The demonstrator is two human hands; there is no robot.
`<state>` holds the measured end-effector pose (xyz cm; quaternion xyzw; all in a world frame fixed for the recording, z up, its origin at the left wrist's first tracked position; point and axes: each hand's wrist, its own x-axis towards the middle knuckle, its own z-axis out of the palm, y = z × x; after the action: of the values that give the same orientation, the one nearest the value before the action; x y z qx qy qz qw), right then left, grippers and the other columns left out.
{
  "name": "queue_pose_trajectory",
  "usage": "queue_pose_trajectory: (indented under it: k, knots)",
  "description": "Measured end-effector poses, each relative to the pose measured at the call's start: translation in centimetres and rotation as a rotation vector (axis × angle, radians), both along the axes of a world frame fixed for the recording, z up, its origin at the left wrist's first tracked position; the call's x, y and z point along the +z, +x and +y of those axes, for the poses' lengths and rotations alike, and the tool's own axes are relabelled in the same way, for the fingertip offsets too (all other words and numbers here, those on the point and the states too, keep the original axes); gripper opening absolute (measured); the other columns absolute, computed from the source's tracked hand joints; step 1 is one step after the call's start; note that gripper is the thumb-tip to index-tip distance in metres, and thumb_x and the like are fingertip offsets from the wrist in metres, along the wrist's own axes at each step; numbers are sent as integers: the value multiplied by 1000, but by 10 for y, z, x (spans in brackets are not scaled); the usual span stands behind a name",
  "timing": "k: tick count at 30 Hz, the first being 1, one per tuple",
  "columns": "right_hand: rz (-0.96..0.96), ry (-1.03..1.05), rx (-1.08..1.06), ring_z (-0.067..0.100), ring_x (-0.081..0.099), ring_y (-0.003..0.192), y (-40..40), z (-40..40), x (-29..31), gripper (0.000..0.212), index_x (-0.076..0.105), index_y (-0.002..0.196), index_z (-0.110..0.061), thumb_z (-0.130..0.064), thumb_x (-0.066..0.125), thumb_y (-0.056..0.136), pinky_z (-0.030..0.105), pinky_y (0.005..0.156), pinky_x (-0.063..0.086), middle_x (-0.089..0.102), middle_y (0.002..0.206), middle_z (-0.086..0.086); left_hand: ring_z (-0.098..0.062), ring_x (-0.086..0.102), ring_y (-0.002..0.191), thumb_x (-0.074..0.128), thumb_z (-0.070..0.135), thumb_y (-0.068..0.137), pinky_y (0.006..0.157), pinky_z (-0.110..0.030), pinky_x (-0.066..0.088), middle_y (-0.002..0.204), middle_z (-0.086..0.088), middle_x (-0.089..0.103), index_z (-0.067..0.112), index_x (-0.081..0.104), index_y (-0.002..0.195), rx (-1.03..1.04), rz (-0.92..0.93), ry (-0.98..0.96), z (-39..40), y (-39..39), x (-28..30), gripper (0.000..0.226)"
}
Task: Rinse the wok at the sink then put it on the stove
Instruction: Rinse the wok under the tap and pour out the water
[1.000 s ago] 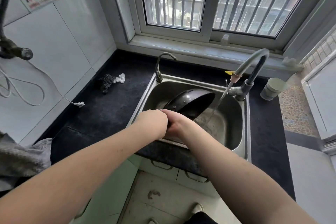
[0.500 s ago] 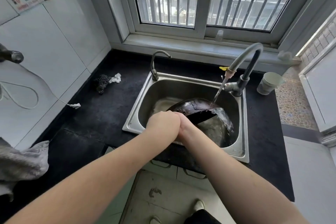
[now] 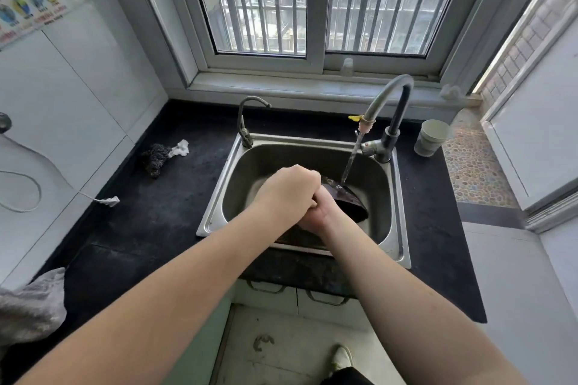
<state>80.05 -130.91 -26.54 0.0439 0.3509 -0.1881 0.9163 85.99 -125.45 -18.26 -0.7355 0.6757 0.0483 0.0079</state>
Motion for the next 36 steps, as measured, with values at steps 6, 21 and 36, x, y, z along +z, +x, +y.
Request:
queue_pose_trajectory:
  k: [6, 21, 36]
  knots:
    - [83, -174, 123, 21, 70, 66, -10, -1, 5, 30, 64, 101, -7, -35, 63, 90, 30, 53, 58, 70, 80, 8, -24, 64, 87, 70, 32, 84, 67, -30, 45, 88, -6, 67, 14, 65, 93, -89, 94, -160, -5, 18, -4, 22]
    - [601, -382, -205, 15, 66, 67, -157, -4, -43, 56, 68, 89, -1, -38, 28, 105, 23, 50, 57, 71, 87, 8, -10, 65, 94, 69, 24, 87, 95, -29, 49, 98, 7, 71, 21, 63, 105, 101, 921, -246, -22, 26, -48, 20]
    - [670, -581, -25, 15, 61, 76, -202, -111, -65, 45, 64, 94, -10, -35, 27, 105, 24, 61, 55, 68, 95, 6, -13, 53, 60, 68, 19, 84, 69, -23, 47, 60, 0, 54, 11, 55, 66, 577, 1176, -595, -82, -8, -63, 24]
